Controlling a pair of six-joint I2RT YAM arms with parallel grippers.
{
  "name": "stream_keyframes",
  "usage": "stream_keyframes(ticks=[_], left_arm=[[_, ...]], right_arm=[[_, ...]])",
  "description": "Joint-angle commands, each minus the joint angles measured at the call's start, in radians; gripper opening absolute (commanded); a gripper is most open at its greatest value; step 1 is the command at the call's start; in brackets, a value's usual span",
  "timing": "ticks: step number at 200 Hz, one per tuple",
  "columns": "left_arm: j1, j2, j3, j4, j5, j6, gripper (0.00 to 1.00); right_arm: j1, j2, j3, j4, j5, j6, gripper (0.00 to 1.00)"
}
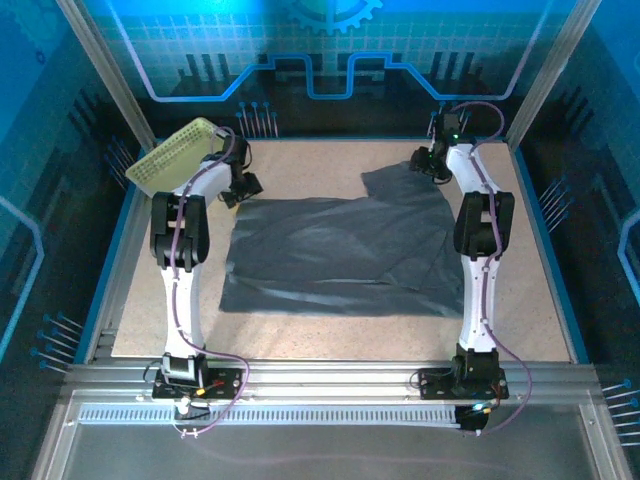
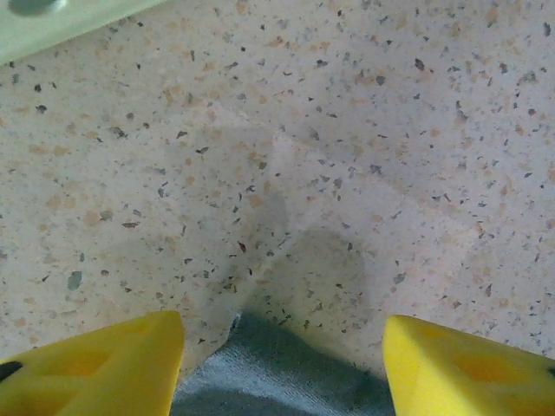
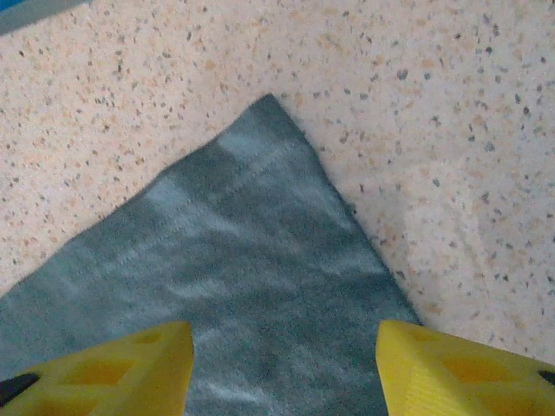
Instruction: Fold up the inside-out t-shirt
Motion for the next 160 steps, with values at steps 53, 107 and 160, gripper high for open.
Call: stream_keyframes(ticks=[53, 107, 160], left_arm=[[-0.005, 0.045, 0.042, -0.053, 0.0, 0.001, 0.4], [-0.005, 0.042, 0.028, -0.048, 0.029, -0.003, 0.26], [-0.005, 0.015, 0.006, -0.029, 0.041, -0.01, 0.2]], right_arm=[[-0.001, 0.194, 0.298, -0.108, -0.002, 0.023, 0.68], [-0.005, 0.293, 0.407, -0.017, -0.042, 0.079, 0.65], [-0.001, 0.404, 0.517, -0.051, -0.039, 0.151, 0.59]])
